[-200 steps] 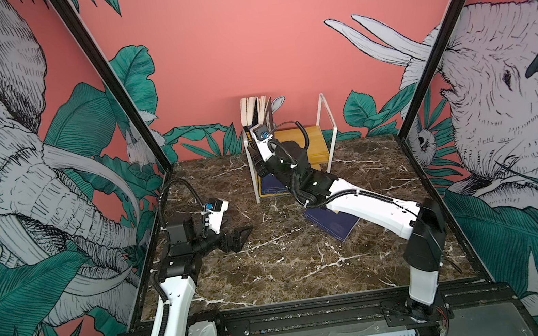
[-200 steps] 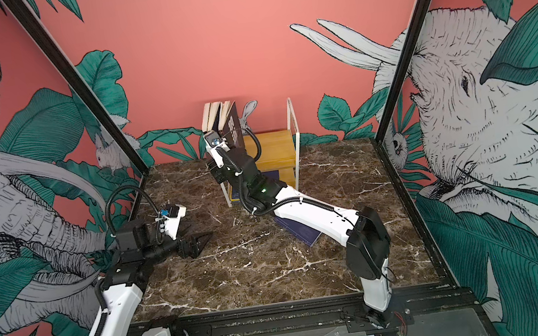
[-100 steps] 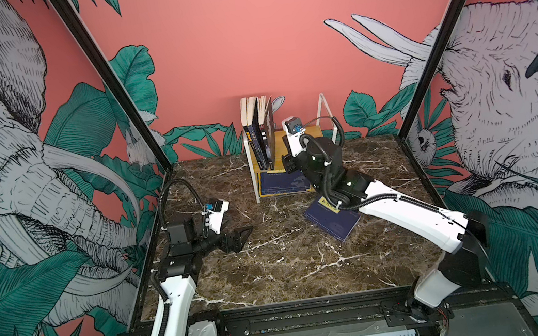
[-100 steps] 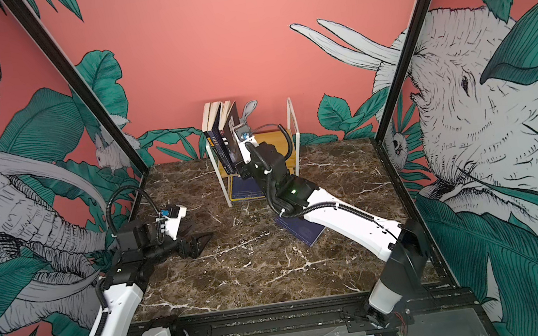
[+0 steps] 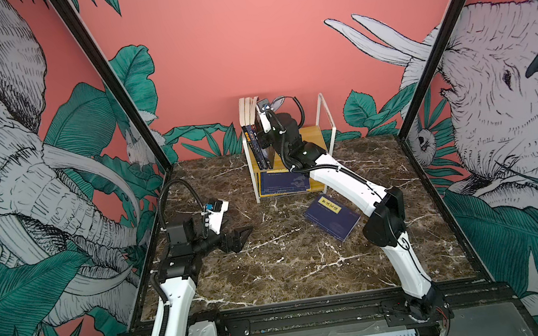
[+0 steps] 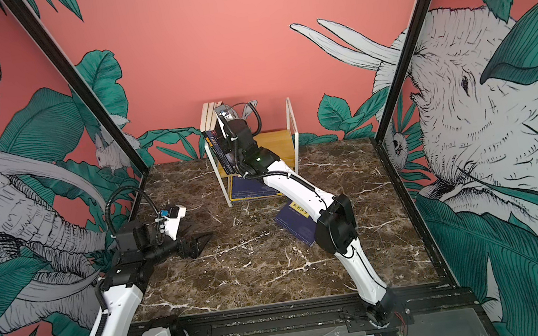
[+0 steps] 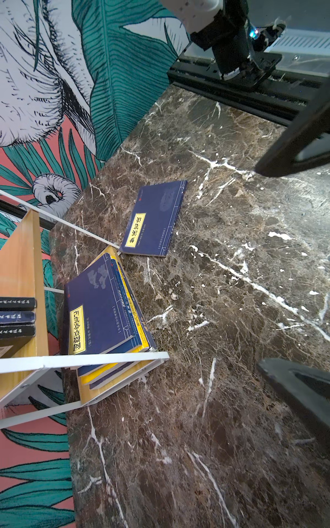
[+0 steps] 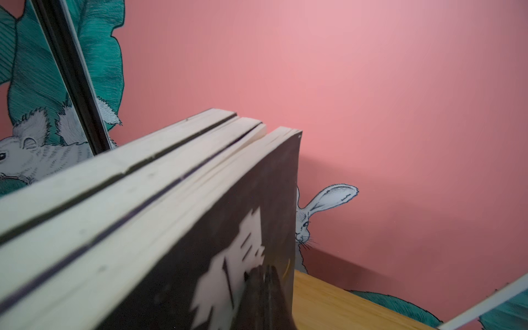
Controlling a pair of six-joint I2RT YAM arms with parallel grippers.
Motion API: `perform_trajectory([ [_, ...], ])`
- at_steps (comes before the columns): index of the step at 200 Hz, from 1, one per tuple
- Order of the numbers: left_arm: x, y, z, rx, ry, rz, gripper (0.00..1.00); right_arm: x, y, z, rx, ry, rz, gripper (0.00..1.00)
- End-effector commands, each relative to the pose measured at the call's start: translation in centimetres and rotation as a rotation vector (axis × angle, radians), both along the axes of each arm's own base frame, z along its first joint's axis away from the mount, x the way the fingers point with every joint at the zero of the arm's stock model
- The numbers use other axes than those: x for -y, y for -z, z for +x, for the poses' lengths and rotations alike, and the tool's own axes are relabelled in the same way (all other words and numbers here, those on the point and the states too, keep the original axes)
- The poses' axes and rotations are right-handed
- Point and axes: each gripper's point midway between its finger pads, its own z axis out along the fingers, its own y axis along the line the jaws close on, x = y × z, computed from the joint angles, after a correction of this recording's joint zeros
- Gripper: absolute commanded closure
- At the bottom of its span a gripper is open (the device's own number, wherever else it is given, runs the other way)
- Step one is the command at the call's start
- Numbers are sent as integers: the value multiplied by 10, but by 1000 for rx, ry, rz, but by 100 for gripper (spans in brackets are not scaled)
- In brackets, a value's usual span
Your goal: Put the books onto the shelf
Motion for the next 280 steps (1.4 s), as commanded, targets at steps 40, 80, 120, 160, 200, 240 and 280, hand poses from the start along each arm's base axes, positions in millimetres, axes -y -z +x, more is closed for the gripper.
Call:
perform_trajectory([
  [40,0,0,-3,-6,-3,-7,0,1,-43,-18,77,-59,35,100],
  [80,1,0,-2,-6,-1,-22,1,25,-61,-38,107,-31,11,100],
  [120,1,-1,-3,-12,-3,-26,0,58,-65,-64,118,6,5,99],
  [160,7,-3,-2,-51,4,-69,0,92,-59,-93,56,44,14,95],
  [200,26,1,-3,-149,42,-161,0,150,-17,-144,-78,98,21,75],
  [240,45,20,10,-343,3,-325,1,211,64,-178,-244,188,-7,50],
  [280,67,48,12,-474,-43,-395,1,256,145,-192,-445,224,31,38],
])
